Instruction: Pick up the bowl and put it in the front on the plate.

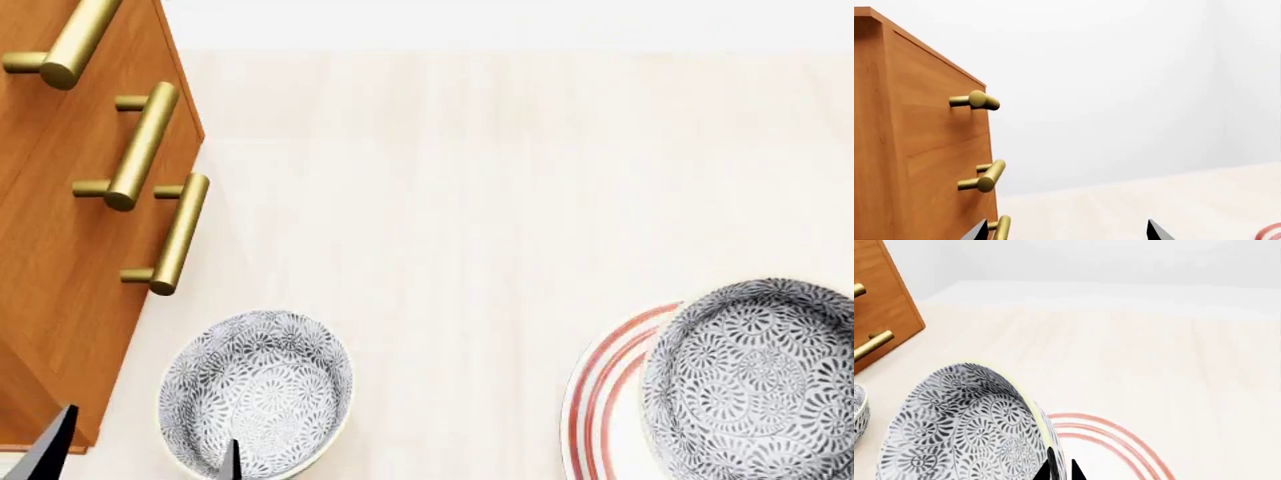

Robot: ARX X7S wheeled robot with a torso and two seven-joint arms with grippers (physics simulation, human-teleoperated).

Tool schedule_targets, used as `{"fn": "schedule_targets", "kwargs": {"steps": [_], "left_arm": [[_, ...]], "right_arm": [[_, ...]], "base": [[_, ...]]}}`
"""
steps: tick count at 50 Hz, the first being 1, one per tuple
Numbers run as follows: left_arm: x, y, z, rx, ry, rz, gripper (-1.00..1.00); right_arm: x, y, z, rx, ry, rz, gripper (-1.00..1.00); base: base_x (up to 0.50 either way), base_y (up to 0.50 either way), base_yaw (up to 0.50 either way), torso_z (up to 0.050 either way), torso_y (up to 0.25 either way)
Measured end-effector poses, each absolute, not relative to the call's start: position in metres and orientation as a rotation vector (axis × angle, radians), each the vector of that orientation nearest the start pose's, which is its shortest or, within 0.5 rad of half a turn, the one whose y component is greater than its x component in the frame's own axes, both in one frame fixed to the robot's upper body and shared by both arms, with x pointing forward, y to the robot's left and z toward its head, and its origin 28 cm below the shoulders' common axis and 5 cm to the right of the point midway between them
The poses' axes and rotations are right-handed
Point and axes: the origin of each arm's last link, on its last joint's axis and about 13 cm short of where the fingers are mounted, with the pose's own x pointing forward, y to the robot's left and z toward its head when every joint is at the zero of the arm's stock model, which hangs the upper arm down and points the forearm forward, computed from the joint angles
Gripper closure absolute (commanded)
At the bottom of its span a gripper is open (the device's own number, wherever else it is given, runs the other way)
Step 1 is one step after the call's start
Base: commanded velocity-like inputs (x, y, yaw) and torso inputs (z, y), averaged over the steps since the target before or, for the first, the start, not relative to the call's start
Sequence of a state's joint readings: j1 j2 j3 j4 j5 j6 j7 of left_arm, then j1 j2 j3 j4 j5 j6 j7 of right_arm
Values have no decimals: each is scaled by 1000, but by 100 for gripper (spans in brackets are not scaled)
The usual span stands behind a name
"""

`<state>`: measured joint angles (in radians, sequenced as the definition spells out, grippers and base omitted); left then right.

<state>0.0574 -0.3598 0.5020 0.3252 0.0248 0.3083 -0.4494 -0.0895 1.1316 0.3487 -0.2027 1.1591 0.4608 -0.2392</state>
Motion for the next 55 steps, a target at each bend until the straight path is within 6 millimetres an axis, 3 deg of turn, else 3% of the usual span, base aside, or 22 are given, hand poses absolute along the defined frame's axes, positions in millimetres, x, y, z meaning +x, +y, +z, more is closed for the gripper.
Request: {"fn": "schedule_targets", "kwargs": {"steps": [21,55], "left_arm": [[171,173,68,80,-476,-160,-100],[171,173,65,78,-457,-167,-100]], "right_arm": [[199,-310,156,28,281,251,100],[213,-308,135,43,338,189,100]], "base": [[0,0,0,0,0],[0,0,0,0,0]]}}
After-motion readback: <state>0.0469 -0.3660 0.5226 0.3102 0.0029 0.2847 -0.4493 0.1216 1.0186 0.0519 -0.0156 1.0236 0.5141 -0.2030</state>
